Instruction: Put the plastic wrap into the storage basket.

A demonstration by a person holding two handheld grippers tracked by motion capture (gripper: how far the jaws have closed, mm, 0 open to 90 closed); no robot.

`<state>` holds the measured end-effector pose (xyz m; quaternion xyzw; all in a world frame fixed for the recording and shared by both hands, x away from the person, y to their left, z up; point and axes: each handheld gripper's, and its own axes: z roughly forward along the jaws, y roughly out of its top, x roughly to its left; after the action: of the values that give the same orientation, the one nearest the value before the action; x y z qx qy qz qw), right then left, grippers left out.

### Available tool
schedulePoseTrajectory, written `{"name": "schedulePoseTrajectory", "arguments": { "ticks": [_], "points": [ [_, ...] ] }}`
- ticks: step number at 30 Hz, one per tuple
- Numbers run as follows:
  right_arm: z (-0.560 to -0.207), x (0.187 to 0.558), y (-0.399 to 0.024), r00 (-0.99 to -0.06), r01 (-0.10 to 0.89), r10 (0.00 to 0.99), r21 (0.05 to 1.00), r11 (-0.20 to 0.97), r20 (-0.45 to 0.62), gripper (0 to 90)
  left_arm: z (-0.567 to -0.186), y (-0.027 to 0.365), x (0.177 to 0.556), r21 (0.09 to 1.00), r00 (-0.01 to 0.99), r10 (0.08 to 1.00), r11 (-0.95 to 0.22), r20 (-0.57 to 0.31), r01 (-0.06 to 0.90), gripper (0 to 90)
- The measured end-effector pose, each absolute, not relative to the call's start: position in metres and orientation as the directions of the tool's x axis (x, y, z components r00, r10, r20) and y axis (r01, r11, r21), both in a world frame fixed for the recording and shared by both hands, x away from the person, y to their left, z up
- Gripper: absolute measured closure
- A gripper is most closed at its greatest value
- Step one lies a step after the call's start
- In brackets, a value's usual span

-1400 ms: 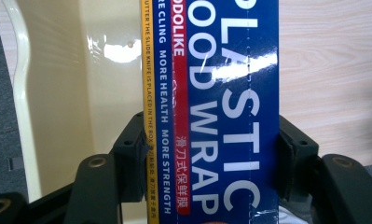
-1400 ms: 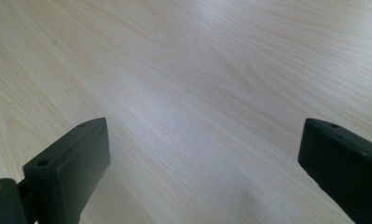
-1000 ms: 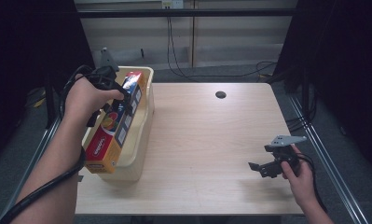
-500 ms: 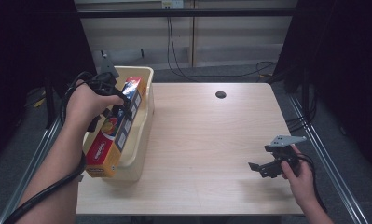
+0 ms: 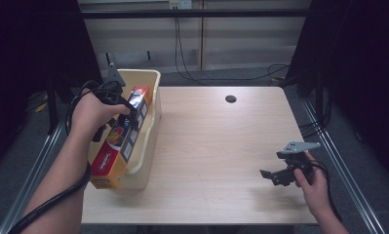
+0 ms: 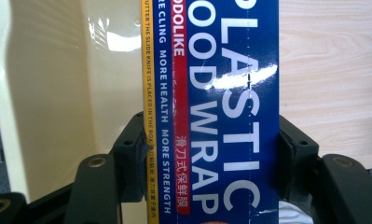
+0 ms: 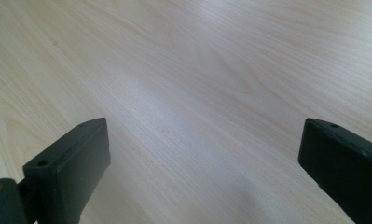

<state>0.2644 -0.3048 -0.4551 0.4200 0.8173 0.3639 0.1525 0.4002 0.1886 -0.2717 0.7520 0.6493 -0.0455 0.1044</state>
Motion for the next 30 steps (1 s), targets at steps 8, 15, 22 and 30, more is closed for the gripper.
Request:
{"name": "schedulePoseTrajectory", "arguments": {
  "ticks": [8,15,22,30],
  "points": [
    [-0.455,0.264,-0.305,-0.602,0.574,0.797,0.723,0.384,0.055,1.9,-0.279,0.190,0.400,0.085,0.142,0.968,-0.126,-0.208,0.988,40.5],
    [-0.455,0.264,-0.306,-0.600,0.574,0.798,0.727,0.378,0.060,1.9,-0.287,0.190,0.400,0.069,0.128,0.968,-0.115,-0.216,0.991,40.5],
    [-0.455,0.264,-0.306,-0.601,0.576,0.797,0.725,0.377,0.063,1.9,-0.295,0.191,0.401,0.053,0.125,0.967,-0.116,-0.222,0.992,40.4],
    [-0.455,0.264,-0.306,-0.602,0.572,0.796,0.728,0.378,0.060,1.9,-0.302,0.191,0.402,0.042,0.133,0.966,-0.127,-0.220,0.991,40.4]
  ]
}}
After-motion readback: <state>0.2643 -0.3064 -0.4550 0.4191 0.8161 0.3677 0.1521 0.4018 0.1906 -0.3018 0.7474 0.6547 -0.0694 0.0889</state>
